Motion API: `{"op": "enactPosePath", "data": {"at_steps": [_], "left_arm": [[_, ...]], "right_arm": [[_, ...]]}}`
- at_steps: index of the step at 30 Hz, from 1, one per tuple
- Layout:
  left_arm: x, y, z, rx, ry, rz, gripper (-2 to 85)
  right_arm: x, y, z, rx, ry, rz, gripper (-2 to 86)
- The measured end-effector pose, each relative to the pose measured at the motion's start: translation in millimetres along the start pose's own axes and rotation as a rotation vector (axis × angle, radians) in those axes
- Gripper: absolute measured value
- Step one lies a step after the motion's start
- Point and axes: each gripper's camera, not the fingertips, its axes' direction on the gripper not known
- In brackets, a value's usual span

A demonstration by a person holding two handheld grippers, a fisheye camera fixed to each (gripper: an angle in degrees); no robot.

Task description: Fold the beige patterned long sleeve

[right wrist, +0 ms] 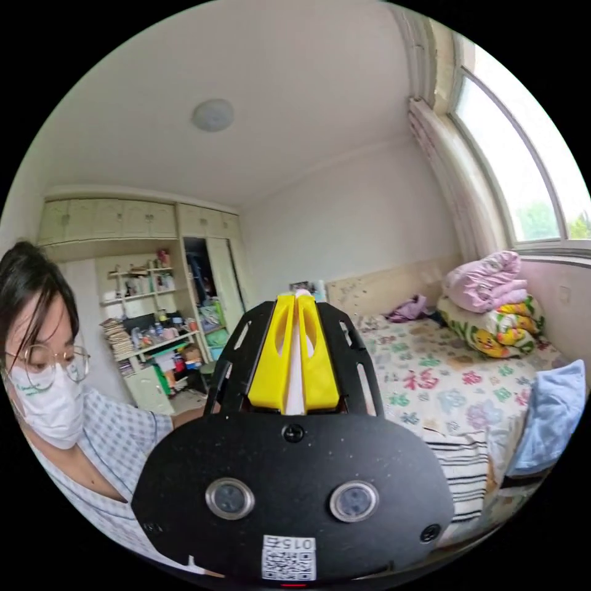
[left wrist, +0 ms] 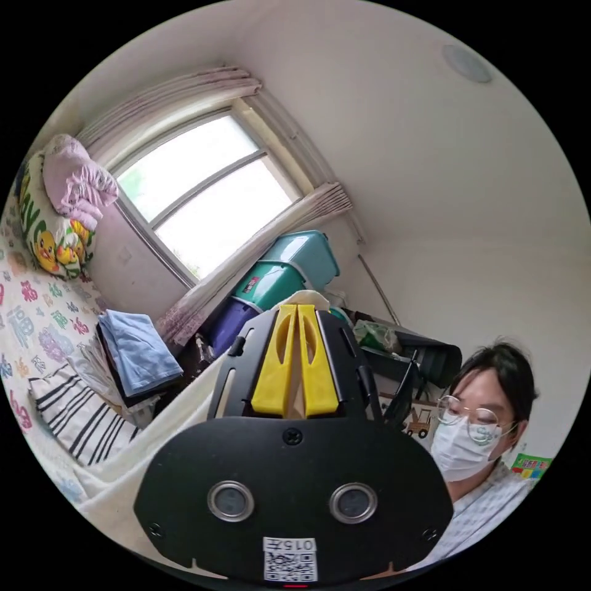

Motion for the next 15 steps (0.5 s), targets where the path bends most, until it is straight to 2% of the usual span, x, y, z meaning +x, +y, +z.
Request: {"op": "enactPosePath", "data": {"at_steps": [4,8,15], "left_arm": [[122,3,-102,0.096,-0.202,0.124,-0.9],[192,12,-163,0.182,-0.347,0.17,-0.9],[248,34,-237,0.276,-0.439,0.173,-0.9]], "right_arm": [[-31,4,54,0.092,-0.244,-0.004,-0.3],[-47,12,111,0.164,-0.462,0.089,-0.4],[-61,9,153,0.098,-0.536,0.113,-0.2]]}}
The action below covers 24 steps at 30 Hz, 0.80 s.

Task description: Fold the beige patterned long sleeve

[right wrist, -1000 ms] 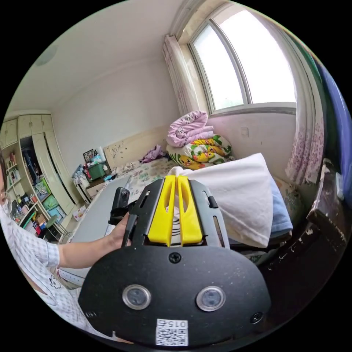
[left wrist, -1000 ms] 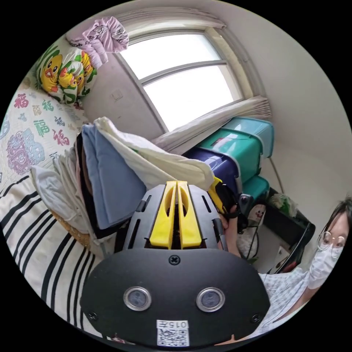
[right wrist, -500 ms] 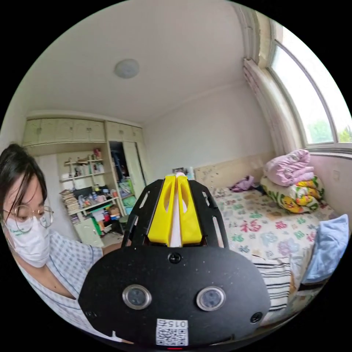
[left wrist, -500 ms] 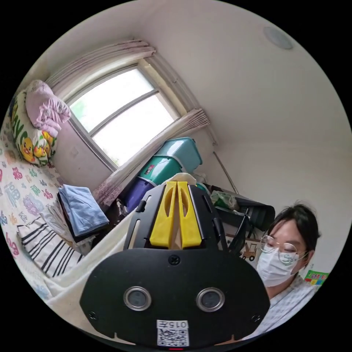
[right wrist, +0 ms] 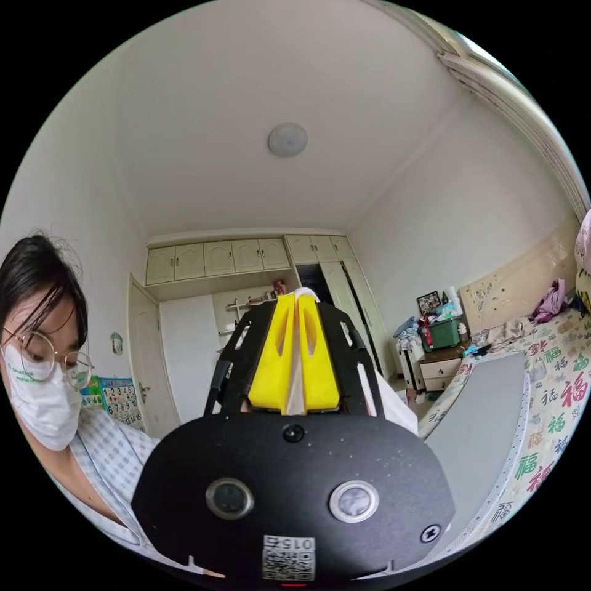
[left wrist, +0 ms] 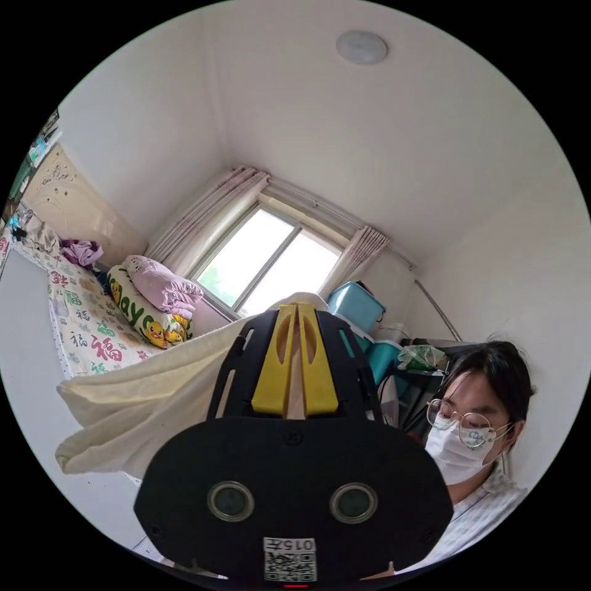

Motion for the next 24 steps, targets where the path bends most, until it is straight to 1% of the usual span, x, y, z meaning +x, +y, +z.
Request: {"op": "enactPosePath", "data": {"at_steps": [4,5,7,9,10,11,13,14,15,16,17,18,19,20,21,22,23,24], "left_arm": [[-9,2,-38,0.031,0.05,-0.04,-0.9],[-12,2,-46,0.048,0.06,-0.048,-0.9],[-26,6,-78,0.151,0.097,-0.086,-0.9],[-40,5,-98,0.201,0.107,-0.118,-0.9],[-52,3,-111,0.226,0.084,-0.143,-0.9],[-59,2,-117,0.235,0.067,-0.157,-0.9],[-100,-3,-146,0.254,-0.033,-0.237,-0.9],[-113,-4,-156,0.263,-0.067,-0.267,-0.9],[-142,-7,-178,0.294,-0.138,-0.338,-0.9],[-172,-11,-203,0.346,-0.198,-0.418,-0.9],[-187,-14,-216,0.378,-0.216,-0.467,-0.9],[-208,-25,-239,0.465,-0.236,-0.521,-1.0],[-209,-46,-256,0.555,-0.283,-0.488,-1.0],[-205,-62,-261,0.582,-0.311,-0.451,-1.0],[-190,-100,-266,0.616,-0.34,-0.36,-1.0],[-165,-140,-268,0.65,-0.338,-0.27,-1.0],[-149,-159,-267,0.663,-0.331,-0.217,-1.0],[-110,-190,-266,0.705,-0.351,-0.097,-1.0]], "right_arm": [[7,-6,-3,-0.022,0.021,0.04,-0.2],[15,-7,-8,-0.002,0.011,0.1,-0.2],[30,-7,-15,0.045,-0.024,0.177,-0.2],[49,-7,-13,0.067,0.004,0.222,-0.2],[55,-7,-10,0.064,0.02,0.233,-0.2],[70,-7,-4,0.046,0.054,0.267,-0.2],[102,-6,4,0.016,0.118,0.341,-0.2],[126,-7,7,0.0,0.194,0.384,-0.3],[153,-11,7,-0.003,0.299,0.43,-0.3],[165,-15,6,-0.001,0.356,0.444,-0.4],[186,-28,6,0.021,0.481,0.447,-0.4],[202,-51,11,0.036,0.573,0.42,-0.5],[209,-66,16,0.04,0.597,0.413,-0.5],[217,-103,24,0.077,0.62,0.393,-0.6],[214,-147,34,0.108,0.648,0.346,-0.6],[209,-169,40,0.125,0.674,0.308,-0.7],[194,-212,50,0.156,0.722,0.233,-0.7],[183,-247,59,0.154,0.742,0.209,-0.7]]}}
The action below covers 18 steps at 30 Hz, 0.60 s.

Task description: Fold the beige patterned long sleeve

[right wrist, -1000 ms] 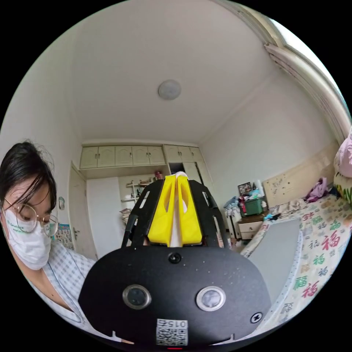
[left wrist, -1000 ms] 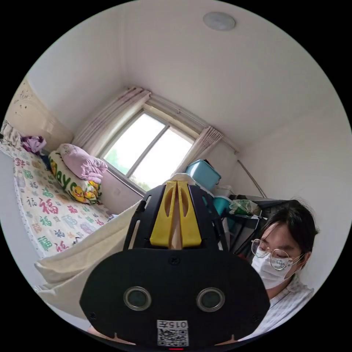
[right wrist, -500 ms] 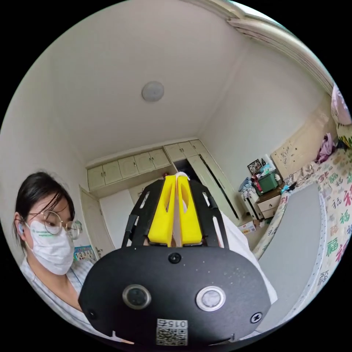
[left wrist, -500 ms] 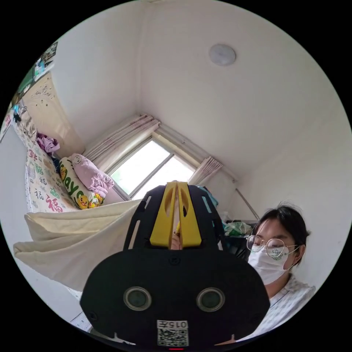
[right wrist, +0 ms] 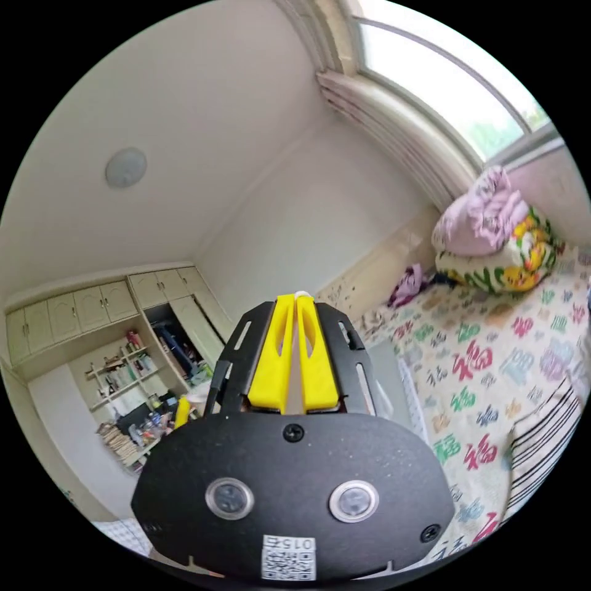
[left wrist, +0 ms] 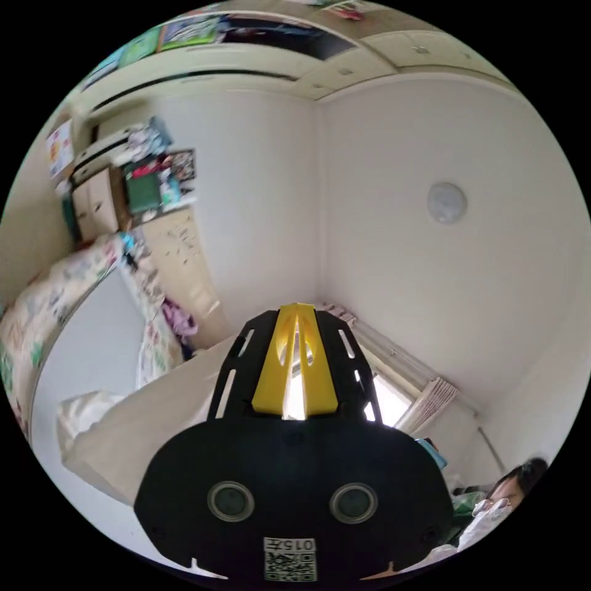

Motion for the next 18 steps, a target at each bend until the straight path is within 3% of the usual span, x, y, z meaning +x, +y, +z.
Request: {"op": "enactPosePath", "data": {"at_steps": [4,11,16,18], "left_arm": [[96,-31,-4,-0.035,-0.011,0.219,-1.0],[87,10,-104,-0.199,0.021,0.214,-1.0],[42,88,-227,-0.448,-0.251,0.148,-1.0],[20,123,-266,-0.561,-0.384,0.065,-0.9]], "right_arm": [[-43,-33,-17,0.082,-0.112,-0.069,-0.7],[-23,26,-67,-0.116,-0.191,-0.049,-0.4],[8,116,-89,-0.36,-0.095,0.0,-0.2],[18,172,-85,-0.569,0.085,0.014,-0.2]]}}
